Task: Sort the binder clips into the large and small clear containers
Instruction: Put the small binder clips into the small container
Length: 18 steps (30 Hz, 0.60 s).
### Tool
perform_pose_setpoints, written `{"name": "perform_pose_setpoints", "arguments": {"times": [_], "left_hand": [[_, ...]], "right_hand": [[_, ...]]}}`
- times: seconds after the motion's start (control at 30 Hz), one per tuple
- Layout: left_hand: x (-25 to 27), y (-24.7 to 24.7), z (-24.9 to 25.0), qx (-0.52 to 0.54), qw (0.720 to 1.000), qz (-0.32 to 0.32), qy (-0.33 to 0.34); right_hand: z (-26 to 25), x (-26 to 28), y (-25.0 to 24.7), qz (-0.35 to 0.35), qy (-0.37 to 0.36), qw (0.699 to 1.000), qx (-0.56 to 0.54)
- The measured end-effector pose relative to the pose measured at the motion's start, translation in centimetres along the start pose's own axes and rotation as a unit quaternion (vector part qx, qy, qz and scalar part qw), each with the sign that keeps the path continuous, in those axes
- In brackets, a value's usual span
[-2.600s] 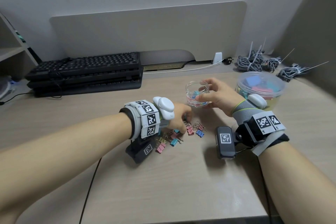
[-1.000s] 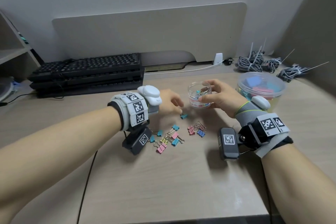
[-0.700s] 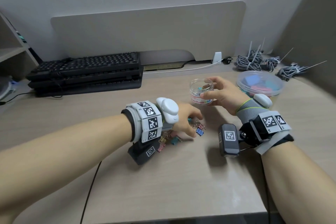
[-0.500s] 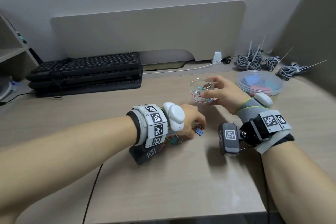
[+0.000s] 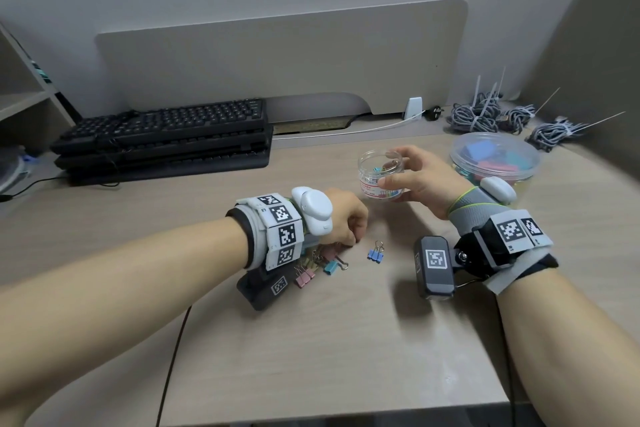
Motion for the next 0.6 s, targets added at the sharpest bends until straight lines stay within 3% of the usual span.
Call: {"name": "perform_pose_setpoints", "arguments": {"times": [0.2,0.4,0.5,0.6], "left_hand": [[0.9,-4.1,-1.5,0.108,0.992,0.067,-0.017],[1.6,-10.7,-0.8,0.236,0.952,0.193,0.019],[0.9,-11.7,-0.2,0.223,0.943,0.245,0.019],[0.0,-10.8,0.5,0.131,0.958,0.255,-0.004]], "right_hand": [[0.1,-0.1,-0.1,0.000,-0.001,1.000,-0.002],[0.2,0.1,0.8,-0.013,-0.001,1.000,0.002],[0.1,0.5,1.9,-0.042,0.000,0.999,-0.004],[0.1,0.8,2.7,-0.065,0.001,0.998,-0.025]]}}
Point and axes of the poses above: each hand's wrist, its own x-axis away from the middle knuckle, its own y-axis out of the palm, z = x × y, the point moved 6 cm from there along -x, towards the middle knuckle, and after that the axes turned 1 degree about y, right-handed, at the moved point
